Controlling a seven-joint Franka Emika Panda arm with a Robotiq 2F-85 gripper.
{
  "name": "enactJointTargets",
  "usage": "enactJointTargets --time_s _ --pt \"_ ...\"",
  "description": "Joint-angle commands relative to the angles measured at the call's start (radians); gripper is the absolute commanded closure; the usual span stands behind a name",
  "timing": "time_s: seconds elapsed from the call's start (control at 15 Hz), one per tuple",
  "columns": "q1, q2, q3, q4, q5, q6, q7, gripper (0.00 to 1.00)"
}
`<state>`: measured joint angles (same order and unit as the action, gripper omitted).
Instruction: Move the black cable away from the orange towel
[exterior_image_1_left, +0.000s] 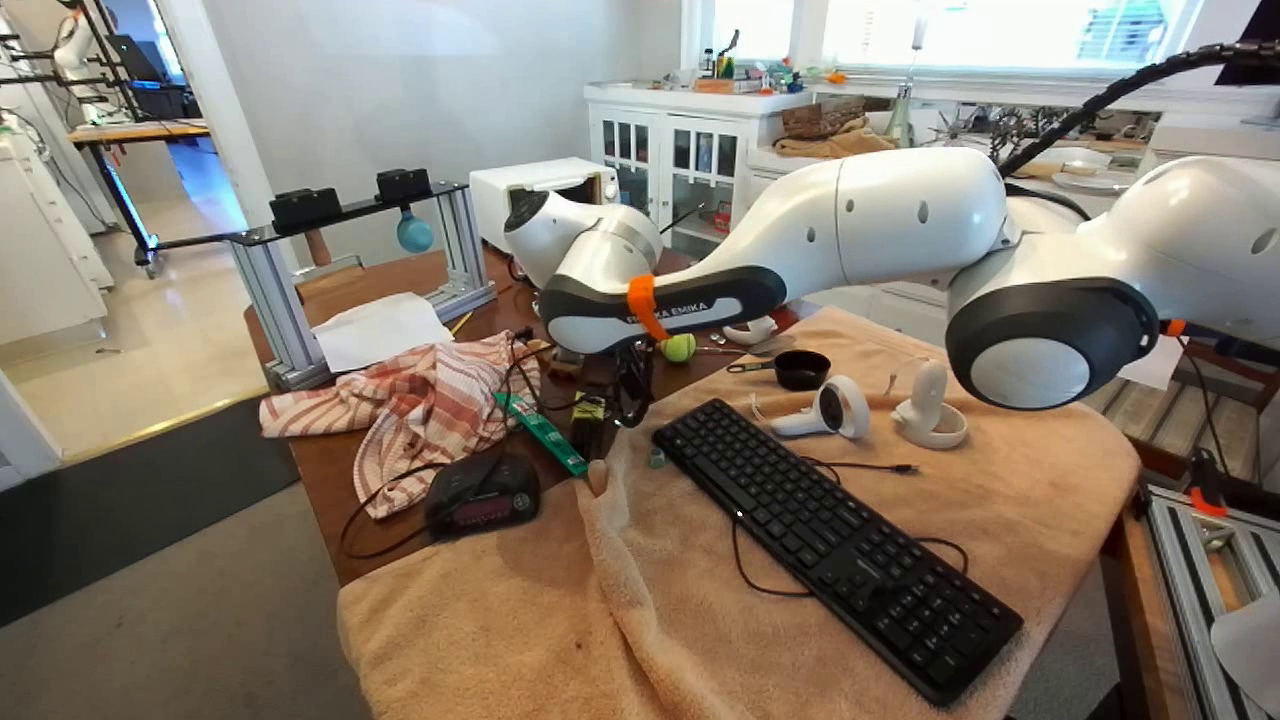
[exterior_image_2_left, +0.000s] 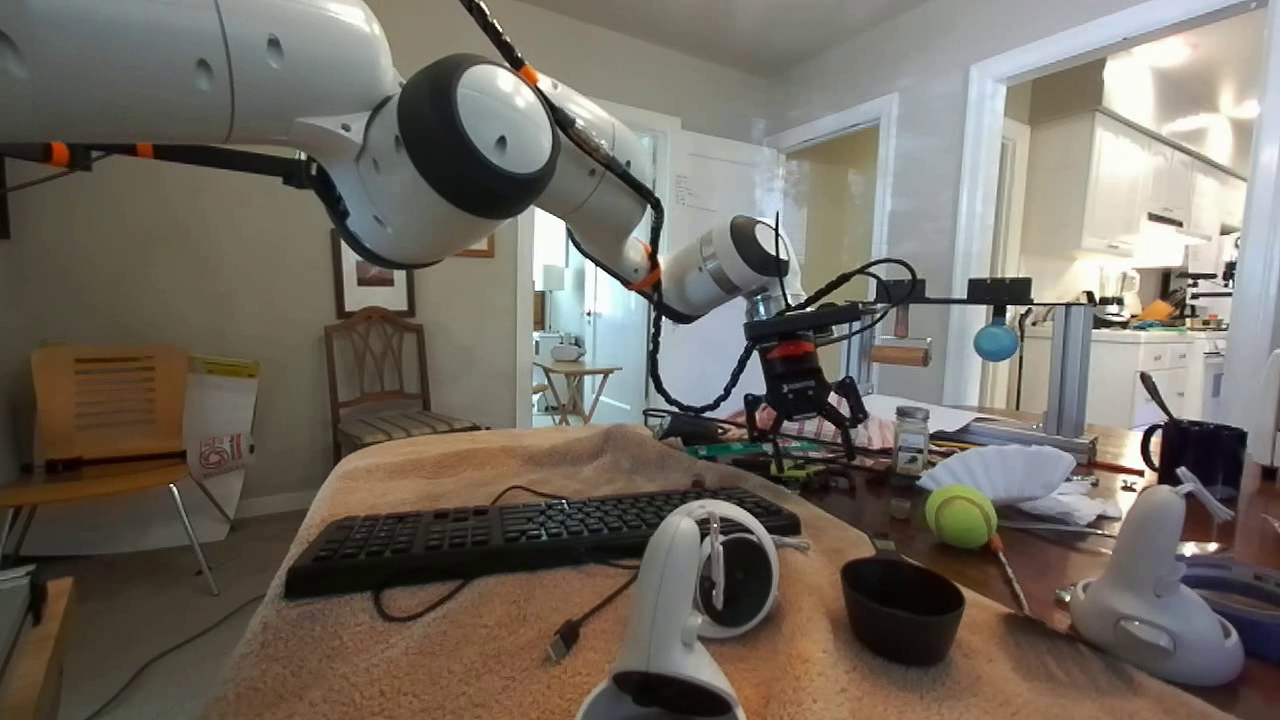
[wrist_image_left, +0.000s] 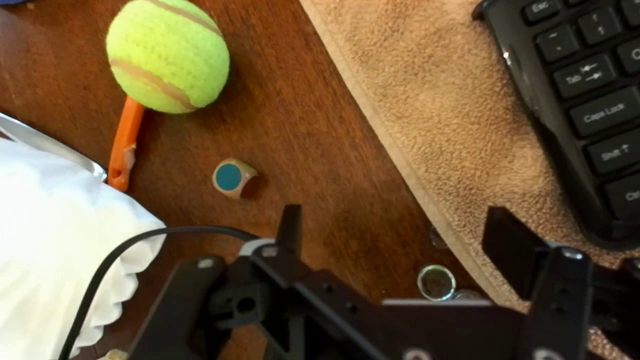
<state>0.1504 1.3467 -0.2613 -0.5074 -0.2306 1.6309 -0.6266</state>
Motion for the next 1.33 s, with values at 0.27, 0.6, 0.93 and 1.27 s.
enactJointTargets --time_s 0.27,0.6,0.93,1.27 --pt "0.064 0.030 -0.039 0.038 -0.059 0.050 -0.047 0.09" --pt "0.039 0.105 -0.027 0.142 -0.165 0.034 -0.017 0.22" --pt "0.049 0.082 -0.024 0.076 -0.206 0.078 0.001 0.72" --pt "0.048 0.082 -0.021 0.073 -0.212 0.080 0.001 1.00"
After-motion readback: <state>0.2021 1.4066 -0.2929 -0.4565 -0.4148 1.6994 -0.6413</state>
